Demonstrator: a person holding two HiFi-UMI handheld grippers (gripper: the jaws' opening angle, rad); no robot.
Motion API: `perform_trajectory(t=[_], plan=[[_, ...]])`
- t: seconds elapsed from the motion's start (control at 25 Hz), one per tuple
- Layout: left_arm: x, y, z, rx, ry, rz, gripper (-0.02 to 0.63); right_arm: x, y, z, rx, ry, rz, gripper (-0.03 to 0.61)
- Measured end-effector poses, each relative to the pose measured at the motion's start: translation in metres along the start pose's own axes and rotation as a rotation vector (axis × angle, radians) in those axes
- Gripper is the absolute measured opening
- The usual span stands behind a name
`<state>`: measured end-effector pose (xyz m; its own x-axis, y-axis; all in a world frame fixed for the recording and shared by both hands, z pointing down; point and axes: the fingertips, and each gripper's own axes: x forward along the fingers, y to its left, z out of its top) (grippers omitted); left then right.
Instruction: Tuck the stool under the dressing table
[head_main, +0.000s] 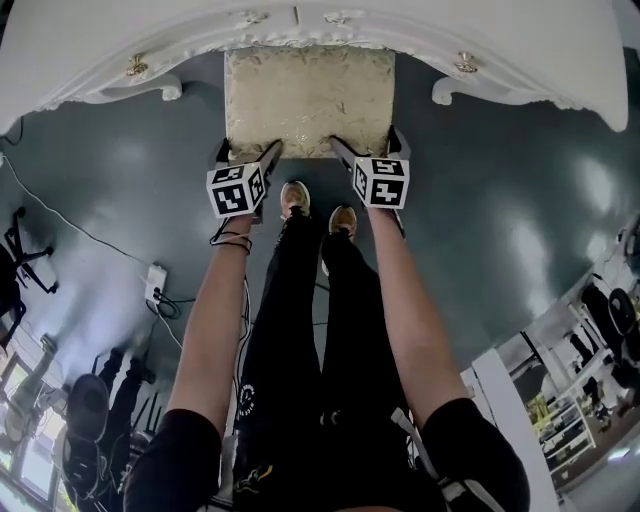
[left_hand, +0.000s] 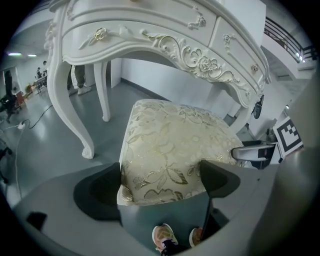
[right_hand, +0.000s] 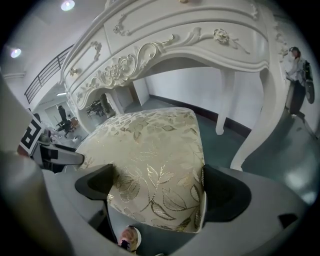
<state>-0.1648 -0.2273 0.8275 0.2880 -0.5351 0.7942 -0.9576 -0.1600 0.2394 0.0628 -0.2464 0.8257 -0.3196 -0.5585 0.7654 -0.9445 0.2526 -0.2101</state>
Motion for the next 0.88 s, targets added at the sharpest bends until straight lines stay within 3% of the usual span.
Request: perform_trajectory(t=[0.48,0.68,0.88], plan=[[0.035,0.008,0.061,-0.065,-0.099,0.051,0.500,0.035,-0.029,0.055,0.100,-0.078,-0.015,0.595],[0.035,0.007,0.066,-0.089,-0.090,0.078,0.500,0.026,-0.033,0.045,0.310,-0.007,-0.088,0.593],[0.029,0.012,0.057,-0.216,-0.072,0.131,0.499,0.016,-0.030,0.022,0.478,0.053,-0.148,0.551]])
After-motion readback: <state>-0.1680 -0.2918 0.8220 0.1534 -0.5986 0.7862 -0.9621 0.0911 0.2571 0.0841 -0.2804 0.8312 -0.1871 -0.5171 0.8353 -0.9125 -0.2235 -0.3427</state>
